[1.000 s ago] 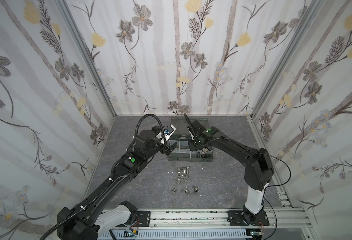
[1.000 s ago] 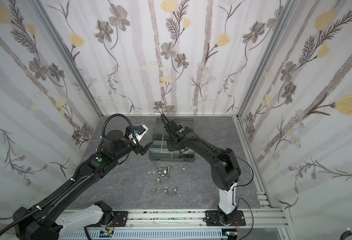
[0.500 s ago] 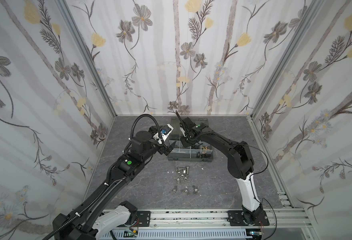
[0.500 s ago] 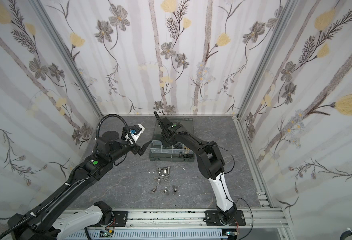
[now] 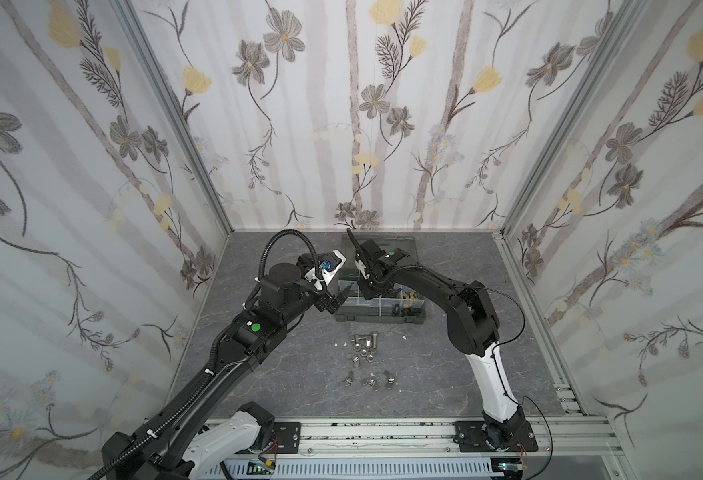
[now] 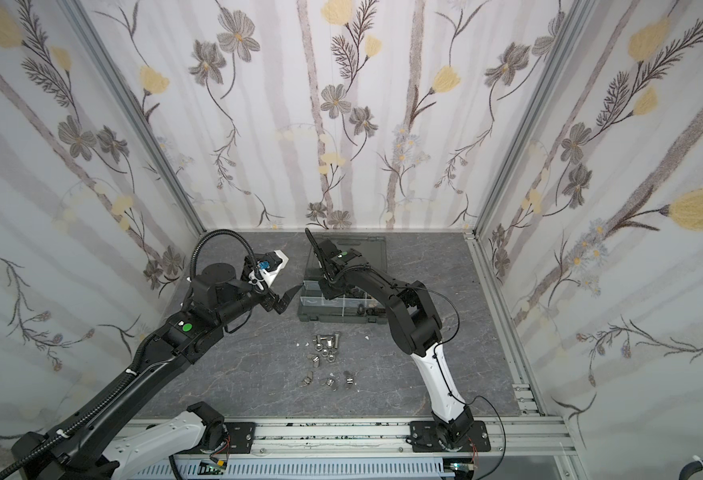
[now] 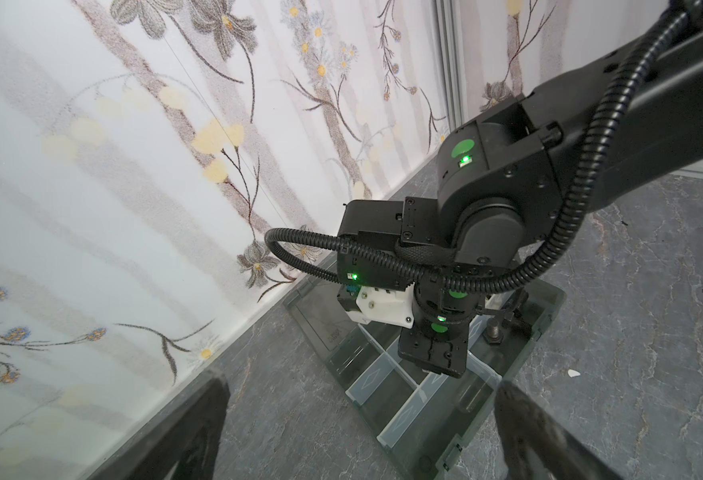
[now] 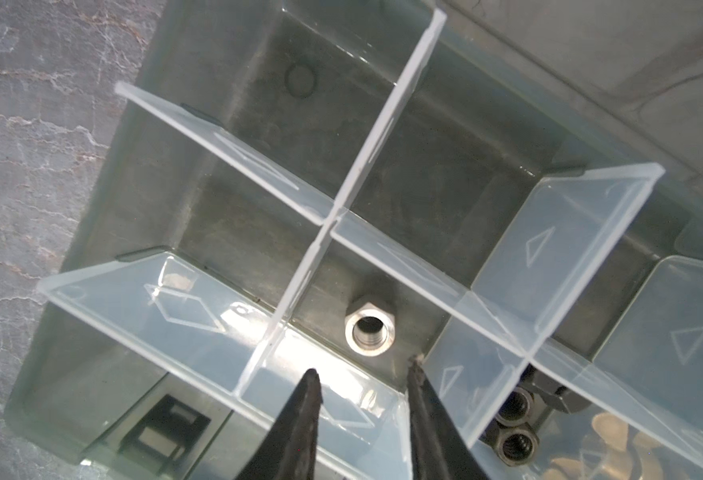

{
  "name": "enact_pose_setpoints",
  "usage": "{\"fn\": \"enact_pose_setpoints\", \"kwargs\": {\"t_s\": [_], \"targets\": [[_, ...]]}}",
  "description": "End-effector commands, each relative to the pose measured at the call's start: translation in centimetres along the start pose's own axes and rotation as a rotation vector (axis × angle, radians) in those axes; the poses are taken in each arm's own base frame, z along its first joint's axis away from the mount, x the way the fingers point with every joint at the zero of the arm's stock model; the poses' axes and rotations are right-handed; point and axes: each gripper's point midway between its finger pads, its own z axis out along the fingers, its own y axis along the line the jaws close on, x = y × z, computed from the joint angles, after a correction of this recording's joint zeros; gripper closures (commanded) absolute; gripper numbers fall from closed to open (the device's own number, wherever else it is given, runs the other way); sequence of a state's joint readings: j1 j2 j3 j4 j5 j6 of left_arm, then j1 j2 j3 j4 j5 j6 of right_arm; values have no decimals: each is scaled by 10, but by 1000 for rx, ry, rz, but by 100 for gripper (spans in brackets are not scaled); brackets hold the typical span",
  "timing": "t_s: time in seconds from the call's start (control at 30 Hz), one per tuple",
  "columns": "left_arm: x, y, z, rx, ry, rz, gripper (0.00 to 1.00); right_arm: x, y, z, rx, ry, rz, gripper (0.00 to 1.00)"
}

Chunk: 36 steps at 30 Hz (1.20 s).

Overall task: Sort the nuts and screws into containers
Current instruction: 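Carry the silver hex nut over an empty organizer compartment, right gripper, then open the right gripper to drop the silver nut, then return to pile, then grasp a silver hex bolt from the pile with the right gripper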

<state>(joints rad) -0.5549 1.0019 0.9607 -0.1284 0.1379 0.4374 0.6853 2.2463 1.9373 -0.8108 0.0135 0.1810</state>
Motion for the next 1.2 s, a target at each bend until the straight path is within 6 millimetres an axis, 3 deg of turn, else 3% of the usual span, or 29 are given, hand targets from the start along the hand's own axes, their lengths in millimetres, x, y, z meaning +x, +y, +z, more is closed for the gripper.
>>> {"fn": "enact_pose_setpoints", "kwargs": {"t_s": [0.0,0.17,0.27,0.5,0.6,0.63,0.73,1.1,1.17], "targets": [[-4,-4,-1,27,-14,2,0,-5,0,-14,4,-20,-14,56],[-4,-3,-4,20,-10,20,0,-5,2,-37,8,-36,-18,55],[-7,-3,-7,20,-21,16,0,7,7,-52,26,-23,-35,55],[-12,-4,-13,30,-38,-7,0,72,37,-70,-35,46,26,53],[-11,-5,-16,33,-34,-16,0,98,48,-68,-88,83,99,52],[-10,-6,-16,35,-31,-18,0,109,66,-68,-120,91,89,52],[-9,-7,-17,37,-30,-24,0,127,80,-63,-146,109,117,50],[-14,-9,-24,52,-45,-25,0,149,94,-48,-177,142,138,46],[-12,-10,-24,53,-43,-30,0,148,96,-44,-183,140,136,50]]}}
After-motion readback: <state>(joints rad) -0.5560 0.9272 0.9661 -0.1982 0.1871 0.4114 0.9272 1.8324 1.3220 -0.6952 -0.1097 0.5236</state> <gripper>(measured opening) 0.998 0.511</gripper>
